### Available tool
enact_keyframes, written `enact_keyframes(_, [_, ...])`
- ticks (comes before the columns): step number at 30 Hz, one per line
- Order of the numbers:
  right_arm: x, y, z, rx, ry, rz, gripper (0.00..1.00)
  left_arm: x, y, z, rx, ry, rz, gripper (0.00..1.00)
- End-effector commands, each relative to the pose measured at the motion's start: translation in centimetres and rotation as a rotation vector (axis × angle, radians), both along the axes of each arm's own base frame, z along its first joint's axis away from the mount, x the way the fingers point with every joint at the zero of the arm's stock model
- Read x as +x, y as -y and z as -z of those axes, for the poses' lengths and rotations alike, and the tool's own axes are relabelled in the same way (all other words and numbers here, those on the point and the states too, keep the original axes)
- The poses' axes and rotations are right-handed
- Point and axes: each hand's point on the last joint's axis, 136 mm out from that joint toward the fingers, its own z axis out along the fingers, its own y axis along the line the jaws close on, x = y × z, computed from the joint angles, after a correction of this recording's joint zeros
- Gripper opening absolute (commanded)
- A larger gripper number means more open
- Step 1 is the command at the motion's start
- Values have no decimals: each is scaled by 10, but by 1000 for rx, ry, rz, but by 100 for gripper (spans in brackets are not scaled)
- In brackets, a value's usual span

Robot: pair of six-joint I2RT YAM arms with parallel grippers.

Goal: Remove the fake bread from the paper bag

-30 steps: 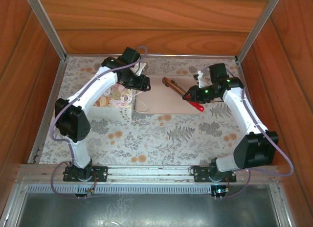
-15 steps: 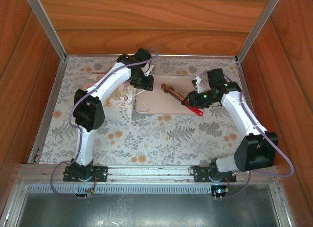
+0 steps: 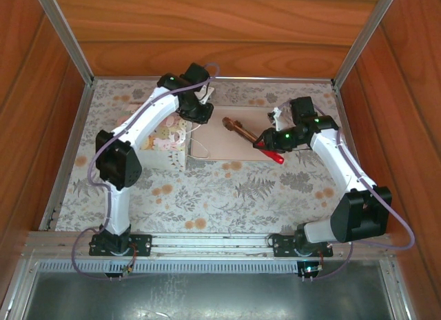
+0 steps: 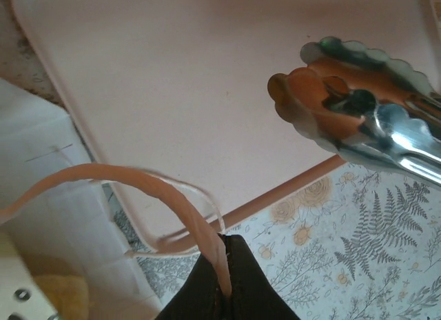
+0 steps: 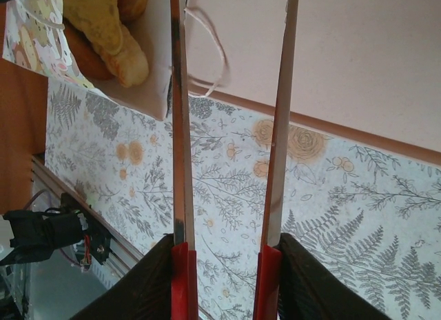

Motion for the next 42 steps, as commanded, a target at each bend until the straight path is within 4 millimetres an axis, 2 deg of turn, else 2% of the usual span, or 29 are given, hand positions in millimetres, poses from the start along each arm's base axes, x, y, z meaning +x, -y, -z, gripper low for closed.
enact_keyframes(1, [-6,-15,-8,65,-2,-49,40,-16,-18,-23,31,49,3,5])
enact_keyframes(7, [-15,-41,-10,105,-11,-130,39,-32,-54,-42,49,92,-37,4])
enact_keyframes(12, [-25,-67,-11,124,-11,-214,40,-39,-78,-49,52,108,-76,3])
enact_keyframes(21, [-43,-110,5,105,-40,-333,40,-39,-107,-64,74,164,-145,0])
enact_keyframes(29, [-37,-131,14,95,-44,-349,40,-37,-132,-80,57,207,-208,0])
enact_keyframes(34, [-28,-140,7,101,-13,-347,40,-28,-141,-86,72,232,-230,0])
enact_keyframes(36, [-26,-143,1,109,-2,-351,40,-28,-150,-88,97,246,-243,0])
enact_keyframes(42, [-37,-155,-5,131,2,-399,40,-31,-162,-95,86,263,-269,0])
